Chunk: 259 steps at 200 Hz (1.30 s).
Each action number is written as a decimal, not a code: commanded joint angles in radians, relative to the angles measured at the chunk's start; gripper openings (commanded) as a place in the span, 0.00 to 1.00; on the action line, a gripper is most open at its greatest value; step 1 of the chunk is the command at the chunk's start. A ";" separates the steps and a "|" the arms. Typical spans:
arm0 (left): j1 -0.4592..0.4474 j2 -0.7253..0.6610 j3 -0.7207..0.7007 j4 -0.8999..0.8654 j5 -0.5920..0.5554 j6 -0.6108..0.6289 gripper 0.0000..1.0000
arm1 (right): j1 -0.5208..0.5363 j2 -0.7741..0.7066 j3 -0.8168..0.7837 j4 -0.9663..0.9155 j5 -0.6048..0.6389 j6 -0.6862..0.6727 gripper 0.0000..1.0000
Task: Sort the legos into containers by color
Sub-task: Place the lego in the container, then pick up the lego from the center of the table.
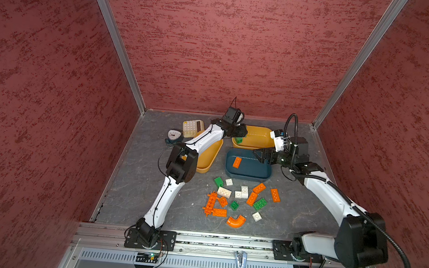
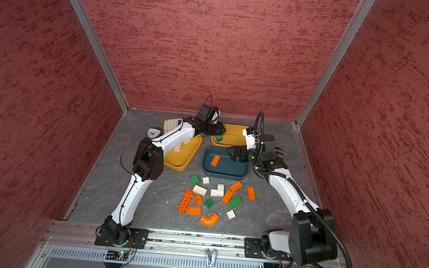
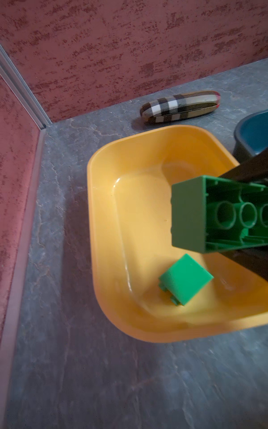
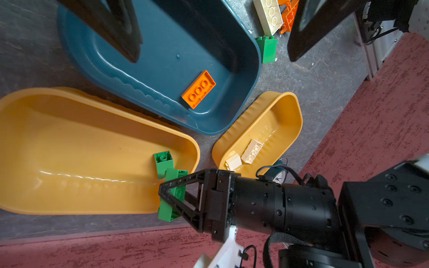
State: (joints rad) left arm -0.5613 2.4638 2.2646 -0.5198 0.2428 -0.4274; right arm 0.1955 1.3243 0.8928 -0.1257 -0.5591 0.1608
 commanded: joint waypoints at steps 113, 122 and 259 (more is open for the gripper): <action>-0.068 -0.096 0.014 -0.183 -0.132 0.164 0.65 | -0.008 -0.015 0.020 -0.049 -0.010 -0.069 0.99; -0.078 -0.146 -0.046 -0.196 -0.148 0.159 0.65 | -0.008 -0.017 0.016 -0.049 -0.013 -0.070 0.99; -0.269 -0.791 -1.015 -0.141 -0.386 -0.389 0.65 | -0.007 -0.030 -0.051 -0.023 -0.081 -0.048 0.99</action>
State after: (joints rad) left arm -0.7902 1.6798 1.2819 -0.6895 -0.0620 -0.6243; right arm 0.1917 1.3006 0.8543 -0.1837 -0.6010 0.1085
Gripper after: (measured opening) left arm 0.653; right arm 0.990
